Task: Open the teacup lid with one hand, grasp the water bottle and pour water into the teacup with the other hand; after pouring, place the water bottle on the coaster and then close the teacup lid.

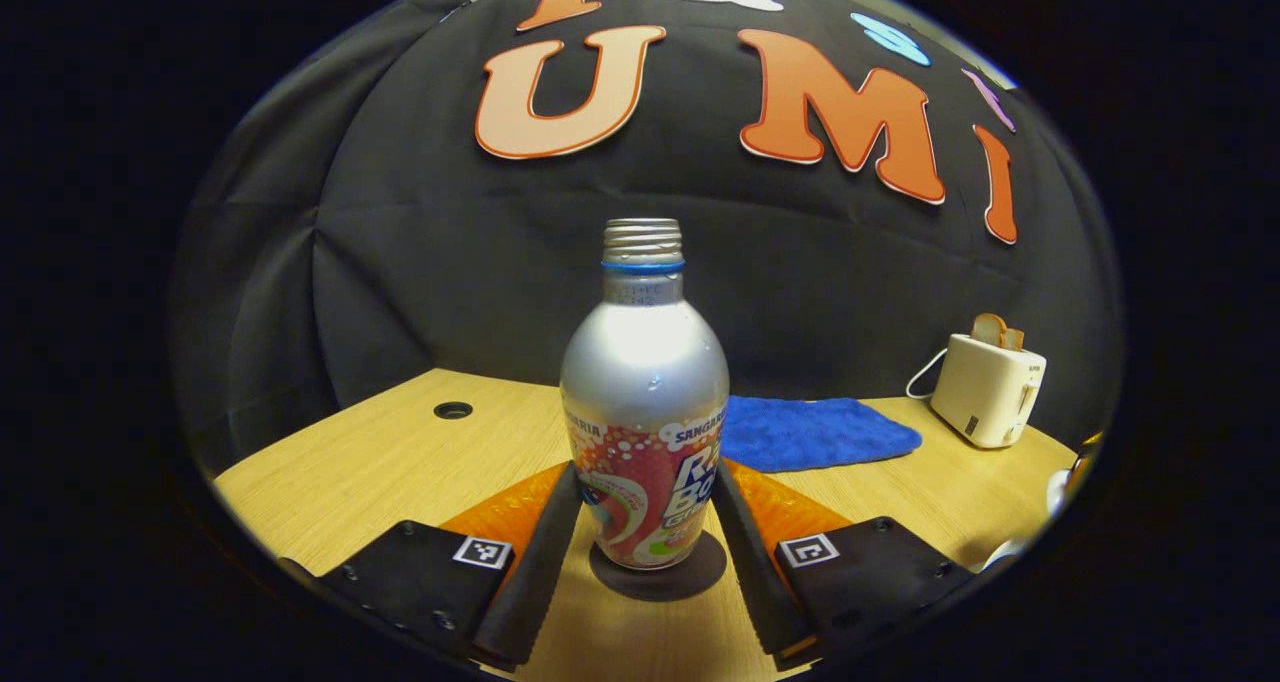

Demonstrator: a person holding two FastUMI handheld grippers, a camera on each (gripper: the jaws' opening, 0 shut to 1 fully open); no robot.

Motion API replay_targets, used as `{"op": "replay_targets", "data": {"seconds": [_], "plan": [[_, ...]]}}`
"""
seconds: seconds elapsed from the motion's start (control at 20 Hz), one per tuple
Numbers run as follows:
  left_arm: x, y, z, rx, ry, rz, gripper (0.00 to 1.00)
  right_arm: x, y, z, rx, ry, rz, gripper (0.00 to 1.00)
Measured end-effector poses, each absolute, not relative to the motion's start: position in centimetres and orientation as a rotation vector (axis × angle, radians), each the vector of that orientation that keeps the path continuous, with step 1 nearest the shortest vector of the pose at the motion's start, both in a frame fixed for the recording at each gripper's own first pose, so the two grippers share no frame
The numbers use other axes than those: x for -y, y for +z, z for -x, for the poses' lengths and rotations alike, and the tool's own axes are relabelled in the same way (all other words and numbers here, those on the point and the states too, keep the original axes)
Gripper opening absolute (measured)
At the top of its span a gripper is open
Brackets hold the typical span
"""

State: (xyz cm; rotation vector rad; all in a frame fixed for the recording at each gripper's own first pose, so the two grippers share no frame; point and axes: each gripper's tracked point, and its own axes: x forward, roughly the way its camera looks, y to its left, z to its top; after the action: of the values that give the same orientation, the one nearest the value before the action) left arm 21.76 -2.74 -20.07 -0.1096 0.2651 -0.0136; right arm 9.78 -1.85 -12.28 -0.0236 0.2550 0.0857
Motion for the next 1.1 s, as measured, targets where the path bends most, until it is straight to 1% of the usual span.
{"op": "replay_targets", "data": {"seconds": [0.2,0.25,0.3,0.35,0.5,0.55,0.6,0.65,0.7,0.8,0.85,0.9,1.1], "plan": [[3.6,-21.4,-21.9,-0.298,-0.039,0.100,0.82,1.5,-12.9,-10.0,-0.267,0.107,0.012,0.23],[3.4,-21.7,-21.9,-0.307,-0.036,0.095,0.78,1.3,-13.0,-10.0,-0.269,0.115,0.016,0.23],[3.3,-22.1,-21.8,-0.321,-0.028,0.093,0.79,1.4,-13.1,-10.0,-0.269,0.117,0.024,0.22],[3.6,-22.4,-21.7,-0.328,-0.033,0.104,0.82,1.3,-13.0,-9.9,-0.264,0.127,0.027,0.23],[3.9,-22.6,-21.7,-0.332,-0.032,0.107,0.83,0.5,-13.1,-9.5,-0.269,0.156,0.013,0.22],[4.1,-22.9,-21.7,-0.340,-0.037,0.101,0.83,0.1,-13.1,-9.4,-0.272,0.164,0.011,0.19],[4.1,-22.8,-21.5,-0.342,-0.038,0.098,0.84,-0.2,-13.0,-9.2,-0.271,0.172,0.010,0.22],[4.2,-22.7,-21.6,-0.341,-0.048,0.108,0.82,-0.5,-13.1,-9.0,-0.275,0.180,0.008,0.23],[4.5,-22.7,-21.2,-0.351,-0.050,0.112,0.87,-0.9,-13.1,-8.9,-0.277,0.188,0.007,0.22],[4.1,-22.9,-20.7,-0.355,-0.046,0.103,0.88,-1.5,-13.1,-8.7,-0.278,0.199,0.012,0.23],[4.1,-22.9,-20.4,-0.355,-0.051,0.093,0.86,-1.8,-13.3,-8.5,-0.276,0.202,0.012,0.23],[4.2,-22.9,-20.1,-0.358,-0.058,0.087,0.93,-1.9,-13.4,-8.4,-0.279,0.205,0.011,0.23],[4.0,-21.4,-18.7,-0.337,-0.071,0.064,0.94,-2.5,-14.0,-8.2,-0.287,0.198,0.002,0.23]]}}
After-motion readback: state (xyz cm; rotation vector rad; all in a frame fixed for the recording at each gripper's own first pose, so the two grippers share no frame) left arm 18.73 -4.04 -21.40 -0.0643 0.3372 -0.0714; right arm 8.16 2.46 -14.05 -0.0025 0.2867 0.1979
